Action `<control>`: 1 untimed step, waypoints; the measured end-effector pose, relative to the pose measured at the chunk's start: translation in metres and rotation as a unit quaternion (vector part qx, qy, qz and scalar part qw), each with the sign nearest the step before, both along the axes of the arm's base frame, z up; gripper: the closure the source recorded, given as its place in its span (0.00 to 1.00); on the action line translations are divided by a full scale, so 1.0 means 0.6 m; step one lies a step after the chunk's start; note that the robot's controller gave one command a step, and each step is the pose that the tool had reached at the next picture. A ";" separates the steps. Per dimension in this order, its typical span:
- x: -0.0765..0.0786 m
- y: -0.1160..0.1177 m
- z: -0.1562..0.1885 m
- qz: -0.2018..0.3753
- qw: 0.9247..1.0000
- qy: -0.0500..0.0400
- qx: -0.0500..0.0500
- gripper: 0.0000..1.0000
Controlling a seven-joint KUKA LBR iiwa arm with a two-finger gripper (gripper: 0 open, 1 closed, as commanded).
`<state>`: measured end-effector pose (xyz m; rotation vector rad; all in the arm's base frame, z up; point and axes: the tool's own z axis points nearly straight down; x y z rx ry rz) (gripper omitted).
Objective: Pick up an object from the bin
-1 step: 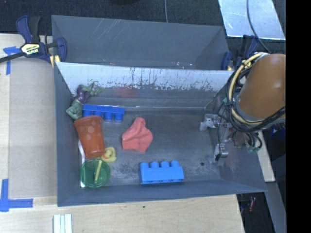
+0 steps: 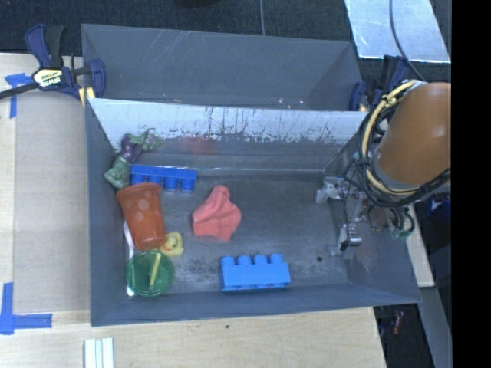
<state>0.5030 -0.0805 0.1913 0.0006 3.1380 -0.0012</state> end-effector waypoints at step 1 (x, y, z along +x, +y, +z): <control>0.013 0.071 -0.005 -0.045 0.999 0.000 0.000 0.00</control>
Offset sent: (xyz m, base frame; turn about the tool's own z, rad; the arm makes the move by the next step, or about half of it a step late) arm -0.0095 0.1000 -0.0057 0.0598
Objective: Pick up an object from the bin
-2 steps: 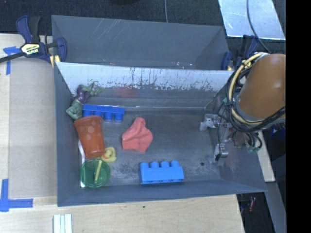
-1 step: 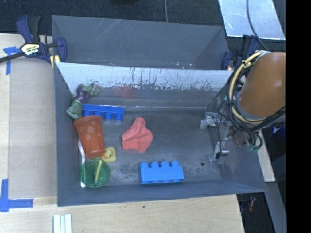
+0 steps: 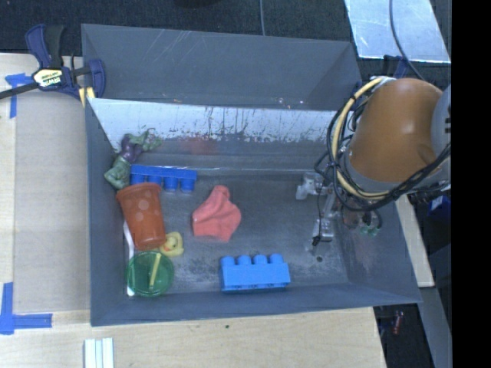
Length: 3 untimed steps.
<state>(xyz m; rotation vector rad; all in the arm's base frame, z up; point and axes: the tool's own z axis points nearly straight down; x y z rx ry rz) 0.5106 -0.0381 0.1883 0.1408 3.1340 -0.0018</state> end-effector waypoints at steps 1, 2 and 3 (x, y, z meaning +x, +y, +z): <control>-0.024 0.092 -0.004 0.014 1.000 0.000 0.000 0.00; 0.060 0.133 -0.097 -0.020 1.000 -0.006 0.001 0.00; 0.048 0.144 -0.167 -0.028 1.000 -0.006 0.001 0.00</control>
Offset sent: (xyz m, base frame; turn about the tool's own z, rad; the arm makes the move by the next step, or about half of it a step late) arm 0.0584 0.0925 -0.0913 0.0697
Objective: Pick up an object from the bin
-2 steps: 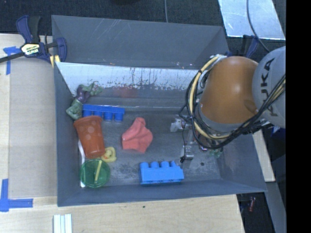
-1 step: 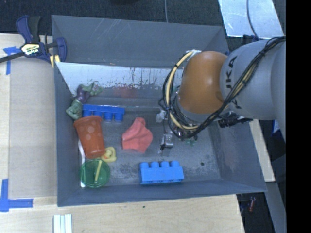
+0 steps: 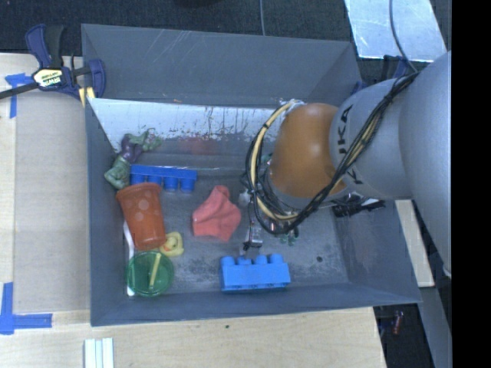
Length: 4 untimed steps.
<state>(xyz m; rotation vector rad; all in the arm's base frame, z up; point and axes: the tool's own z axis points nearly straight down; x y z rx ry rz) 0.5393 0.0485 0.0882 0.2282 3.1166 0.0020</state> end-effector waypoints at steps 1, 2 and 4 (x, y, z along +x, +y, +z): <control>0.061 0.083 -0.021 -0.021 1.000 0.001 0.000 0.00; 0.096 0.118 -0.027 -0.018 1.000 0.001 -0.001 1.00; 0.074 0.131 0.049 0.028 1.000 0.004 -0.002 1.00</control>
Offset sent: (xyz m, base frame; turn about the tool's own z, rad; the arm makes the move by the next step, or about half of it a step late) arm 0.0551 0.0715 -0.0182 0.0380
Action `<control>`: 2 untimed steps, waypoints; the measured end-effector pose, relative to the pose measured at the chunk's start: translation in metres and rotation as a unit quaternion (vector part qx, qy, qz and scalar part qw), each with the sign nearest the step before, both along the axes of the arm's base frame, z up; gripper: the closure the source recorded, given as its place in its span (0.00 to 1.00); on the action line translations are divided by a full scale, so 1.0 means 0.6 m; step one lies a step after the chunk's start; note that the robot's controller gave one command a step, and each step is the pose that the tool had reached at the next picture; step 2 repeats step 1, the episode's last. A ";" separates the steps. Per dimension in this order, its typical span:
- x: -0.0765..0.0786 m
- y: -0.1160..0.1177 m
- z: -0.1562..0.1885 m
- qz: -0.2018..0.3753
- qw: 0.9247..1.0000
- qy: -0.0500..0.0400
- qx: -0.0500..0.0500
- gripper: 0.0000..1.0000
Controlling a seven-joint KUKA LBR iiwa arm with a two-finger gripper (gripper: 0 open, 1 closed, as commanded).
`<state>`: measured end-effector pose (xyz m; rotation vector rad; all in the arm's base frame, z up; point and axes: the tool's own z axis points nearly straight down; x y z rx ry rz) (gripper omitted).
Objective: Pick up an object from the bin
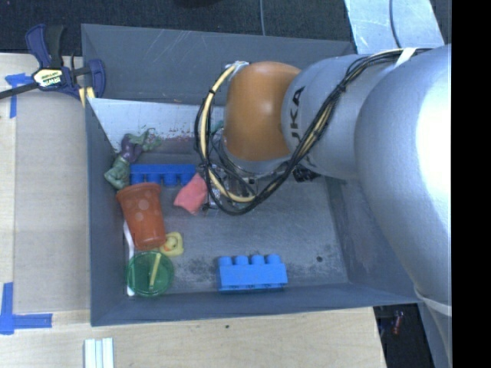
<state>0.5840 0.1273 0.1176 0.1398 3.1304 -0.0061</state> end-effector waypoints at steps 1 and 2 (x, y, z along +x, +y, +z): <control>-0.002 0.015 0.113 -0.003 1.000 0.000 0.000 1.00; -0.002 0.015 0.113 -0.003 1.000 0.000 0.000 1.00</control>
Offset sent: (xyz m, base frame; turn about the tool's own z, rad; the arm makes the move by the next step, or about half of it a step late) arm 0.0267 0.0134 -0.0476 -0.0065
